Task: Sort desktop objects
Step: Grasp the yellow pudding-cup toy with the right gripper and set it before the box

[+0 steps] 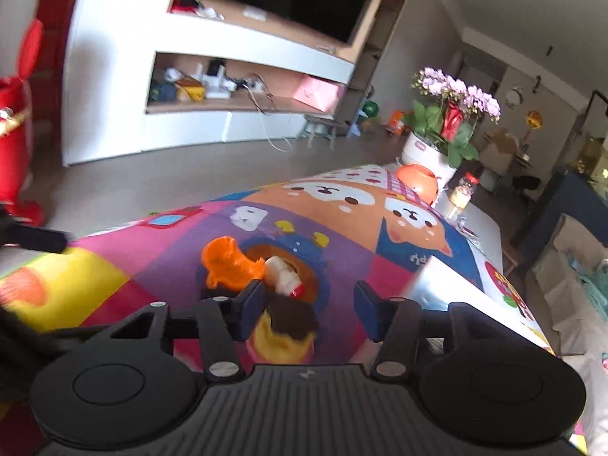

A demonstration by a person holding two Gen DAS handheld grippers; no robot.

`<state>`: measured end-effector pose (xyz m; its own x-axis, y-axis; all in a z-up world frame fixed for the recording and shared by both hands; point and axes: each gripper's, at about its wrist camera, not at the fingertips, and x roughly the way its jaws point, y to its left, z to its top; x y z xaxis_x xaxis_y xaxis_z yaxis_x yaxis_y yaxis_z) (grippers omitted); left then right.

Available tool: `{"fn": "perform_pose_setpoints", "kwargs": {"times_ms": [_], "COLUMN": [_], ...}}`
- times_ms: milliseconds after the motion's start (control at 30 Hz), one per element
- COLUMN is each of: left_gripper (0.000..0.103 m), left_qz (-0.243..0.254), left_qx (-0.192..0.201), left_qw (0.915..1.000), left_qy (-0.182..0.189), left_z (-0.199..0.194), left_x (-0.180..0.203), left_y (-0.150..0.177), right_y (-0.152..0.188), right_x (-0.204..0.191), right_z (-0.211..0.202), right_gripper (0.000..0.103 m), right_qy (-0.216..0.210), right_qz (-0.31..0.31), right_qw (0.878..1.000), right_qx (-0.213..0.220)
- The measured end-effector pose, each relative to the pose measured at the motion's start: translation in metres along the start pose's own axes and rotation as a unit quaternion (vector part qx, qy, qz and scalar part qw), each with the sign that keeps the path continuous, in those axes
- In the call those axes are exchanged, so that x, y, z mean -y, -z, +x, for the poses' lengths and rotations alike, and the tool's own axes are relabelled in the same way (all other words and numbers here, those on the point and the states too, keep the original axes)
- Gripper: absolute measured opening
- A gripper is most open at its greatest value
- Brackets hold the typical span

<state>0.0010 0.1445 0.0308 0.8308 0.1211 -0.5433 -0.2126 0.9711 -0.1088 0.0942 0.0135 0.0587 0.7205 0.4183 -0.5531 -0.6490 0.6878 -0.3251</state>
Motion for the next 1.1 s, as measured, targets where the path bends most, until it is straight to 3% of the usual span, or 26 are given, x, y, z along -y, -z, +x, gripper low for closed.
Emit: {"fn": "perform_pose_setpoints", "kwargs": {"times_ms": [100,233,433,533,633,733,800,900,967,1100], "left_gripper": [0.103,0.103,0.103,0.103,0.103,0.103,0.103,0.102,0.087,0.082], "left_qz": [0.007,0.007,0.026,0.047,0.075,0.092,0.098,0.118,0.129,0.137], "left_qx": [0.004,0.005,0.002,0.001,-0.002,-0.012,-0.022,-0.031,-0.037,-0.044], "left_qw": [1.0,1.0,0.9992,0.9983,0.9961,0.9951,0.9949,0.9925,0.991,0.9896], "left_qy": [-0.001,0.005,0.029,0.035,0.047,0.034,0.016,0.002,-0.007,0.0], "left_z": [-0.002,0.002,0.022,0.036,0.053,0.077,0.094,0.11,0.117,0.12], "left_x": [-0.005,-0.007,0.01,0.027,0.043,0.054,0.06,0.067,0.07,0.072], "left_y": [-0.001,-0.005,-0.018,-0.024,-0.03,-0.038,-0.043,-0.046,-0.047,-0.047], "right_y": [-0.003,0.012,0.057,0.085,0.109,0.128,0.139,0.159,0.173,0.197], "right_x": [-0.005,-0.012,-0.007,0.007,0.028,0.058,0.079,0.095,0.1,0.105], "right_z": [0.032,0.015,-0.054,-0.082,-0.093,-0.098,-0.106,-0.118,-0.124,-0.125], "right_gripper": [0.033,0.034,0.034,0.034,0.034,0.039,0.046,0.065,0.073,0.074], "right_qy": [-0.006,-0.024,-0.064,-0.043,0.021,0.071,0.067,0.067,0.068,0.061], "right_qz": [0.02,-0.001,-0.032,-0.031,-0.015,0.058,0.143,0.237,0.276,0.322], "right_qw": [0.999,0.999,0.996,0.997,0.997,0.992,0.985,0.968,0.958,0.944], "right_qx": [-0.043,-0.042,-0.053,-0.062,-0.076,-0.082,-0.077,-0.051,-0.039,-0.045]}}
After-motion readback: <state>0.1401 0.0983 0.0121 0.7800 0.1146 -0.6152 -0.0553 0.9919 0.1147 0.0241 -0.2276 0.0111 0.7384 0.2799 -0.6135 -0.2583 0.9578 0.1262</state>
